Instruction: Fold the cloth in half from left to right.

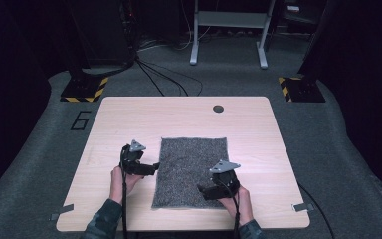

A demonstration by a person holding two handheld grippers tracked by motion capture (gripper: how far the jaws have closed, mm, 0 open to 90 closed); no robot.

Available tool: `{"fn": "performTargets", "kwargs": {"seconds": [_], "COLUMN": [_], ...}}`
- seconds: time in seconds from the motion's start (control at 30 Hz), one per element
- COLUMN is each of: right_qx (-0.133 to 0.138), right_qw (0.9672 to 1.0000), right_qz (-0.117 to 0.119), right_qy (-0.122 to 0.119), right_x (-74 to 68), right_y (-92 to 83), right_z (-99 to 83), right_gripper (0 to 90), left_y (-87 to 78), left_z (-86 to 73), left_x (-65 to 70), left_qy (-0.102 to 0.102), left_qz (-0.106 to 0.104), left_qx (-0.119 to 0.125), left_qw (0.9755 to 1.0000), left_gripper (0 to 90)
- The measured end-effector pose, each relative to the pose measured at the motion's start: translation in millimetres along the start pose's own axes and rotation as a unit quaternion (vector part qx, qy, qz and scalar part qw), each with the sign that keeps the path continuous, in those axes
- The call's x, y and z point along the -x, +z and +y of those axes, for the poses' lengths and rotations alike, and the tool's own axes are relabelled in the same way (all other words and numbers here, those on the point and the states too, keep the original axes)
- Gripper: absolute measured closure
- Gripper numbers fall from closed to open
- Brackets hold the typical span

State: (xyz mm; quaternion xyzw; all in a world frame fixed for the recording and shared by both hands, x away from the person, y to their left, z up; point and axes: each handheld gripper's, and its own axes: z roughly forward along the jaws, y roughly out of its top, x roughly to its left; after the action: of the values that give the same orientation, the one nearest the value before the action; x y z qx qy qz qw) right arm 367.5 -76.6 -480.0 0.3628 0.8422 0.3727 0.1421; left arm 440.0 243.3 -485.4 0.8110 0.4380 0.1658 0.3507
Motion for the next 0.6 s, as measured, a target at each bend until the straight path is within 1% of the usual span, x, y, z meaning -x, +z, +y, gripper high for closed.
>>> {"fn": "performTargets", "kwargs": {"seconds": [0.03,0.1,0.13,0.17,0.23,0.3,0.37,0.4,0.43,0.47,0.5,0.53,0.6], "right_qx": [0.001,-0.003,-0.003,-0.006,-0.003,-0.005,-0.007,-0.007,-0.006,-0.009,-0.006,-0.012,-0.008], "right_qw": [1.0000,0.9998,0.9997,0.9996,0.9993,0.9991,0.9985,0.9983,0.9980,0.9978,0.9974,0.9974,0.9965], "right_qz": [0.003,0.017,0.022,0.027,0.035,0.039,0.047,0.048,0.052,0.056,0.059,0.063,0.069], "right_qy": [-0.001,-0.008,-0.010,-0.009,-0.012,-0.018,-0.028,-0.031,-0.036,-0.034,-0.040,-0.035,-0.047], "right_x": [-4.6,-11.5,-15.0,-19.0,-25.7,-33.9,-41.6,-45.7,-49.0,-53.4,-56.8,-62.8,-68.3], "right_y": [3.0,8.5,11.2,13.0,16.8,20.9,25.2,27.0,29.0,30.3,32.2,33.2,36.6], "right_z": [2.2,6.4,8.1,9.6,12.1,14.5,17.0,18.4,20.1,21.9,23.5,25.4,28.0], "right_gripper": [11.8,11.4,11.3,11.1,11.1,11.0,10.8,10.7,10.7,10.7,10.7,10.7,10.7], "left_y": [3.0,7.3,9.9,12.2,16.3,20.3,25.1,27.1,28.9,30.8,32.8,34.4,38.4], "left_z": [2.0,5.7,7.3,9.3,14.2,19.7,24.7,27.3,29.8,32.2,34.7,36.1,39.2], "left_x": [-2.4,-6.3,-7.9,-9.9,-14.1,-17.6,-20.3,-21.6,-23.6,-25.3,-26.4,-27.4,-31.4], "left_qy": [-0.005,-0.006,-0.001,-0.003,-0.003,0.002,-0.008,-0.006,-0.007,-0.011,-0.012,-0.013,-0.023], "left_qz": [-0.003,0.000,0.004,0.002,0.001,0.001,-0.003,-0.003,-0.007,-0.010,-0.007,-0.008,-0.019], "left_qx": [0.001,0.000,-0.003,-0.006,-0.010,-0.016,-0.011,-0.012,-0.017,-0.017,-0.015,-0.015,-0.017], "left_qw": [1.0000,1.0000,1.0000,1.0000,0.9999,0.9999,0.9999,0.9999,0.9998,0.9998,0.9998,0.9998,0.9994], "left_gripper": [10.9,10.5,10.6,10.7,11.2,11.7,11.7,11.7,11.8,11.7,12.0,12.6,12.9]}}
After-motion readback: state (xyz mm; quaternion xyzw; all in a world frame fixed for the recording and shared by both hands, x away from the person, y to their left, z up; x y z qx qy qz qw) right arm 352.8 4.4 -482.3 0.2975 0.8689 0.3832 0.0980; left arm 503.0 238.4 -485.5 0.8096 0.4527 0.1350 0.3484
